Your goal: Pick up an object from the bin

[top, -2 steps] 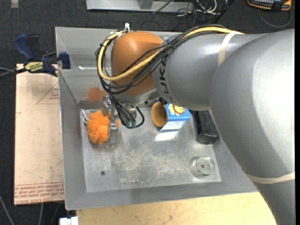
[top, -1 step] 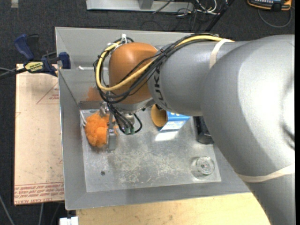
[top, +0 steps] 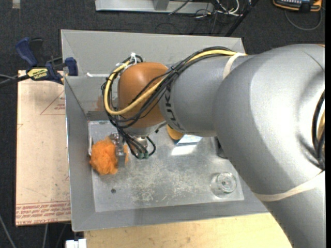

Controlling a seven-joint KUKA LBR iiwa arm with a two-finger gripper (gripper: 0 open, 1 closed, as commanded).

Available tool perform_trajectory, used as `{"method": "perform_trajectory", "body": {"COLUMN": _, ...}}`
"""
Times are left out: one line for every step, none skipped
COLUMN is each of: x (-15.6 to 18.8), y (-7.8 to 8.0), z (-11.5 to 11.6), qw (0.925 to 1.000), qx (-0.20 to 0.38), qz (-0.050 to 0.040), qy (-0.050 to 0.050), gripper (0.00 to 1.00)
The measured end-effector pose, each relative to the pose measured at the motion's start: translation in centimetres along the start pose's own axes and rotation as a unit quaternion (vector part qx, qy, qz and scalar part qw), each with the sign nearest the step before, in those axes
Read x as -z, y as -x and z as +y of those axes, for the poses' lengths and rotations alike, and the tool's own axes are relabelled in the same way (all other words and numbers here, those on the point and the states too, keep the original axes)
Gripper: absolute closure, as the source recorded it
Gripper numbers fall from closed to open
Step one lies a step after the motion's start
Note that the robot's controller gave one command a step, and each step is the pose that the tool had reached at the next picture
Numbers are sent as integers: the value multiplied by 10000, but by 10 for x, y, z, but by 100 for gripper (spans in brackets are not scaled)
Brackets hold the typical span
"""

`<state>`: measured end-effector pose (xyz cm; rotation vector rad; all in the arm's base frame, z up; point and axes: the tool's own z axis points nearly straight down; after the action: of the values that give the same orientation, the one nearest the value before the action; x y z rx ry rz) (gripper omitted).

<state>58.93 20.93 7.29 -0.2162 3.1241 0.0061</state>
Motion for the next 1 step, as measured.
{"method": "perform_trajectory", "body": {"x": 0, "y": 0, "z": 0, "qw": 10000, "qx": 0, "qz": 0, "qy": 1, "gripper": 100}}
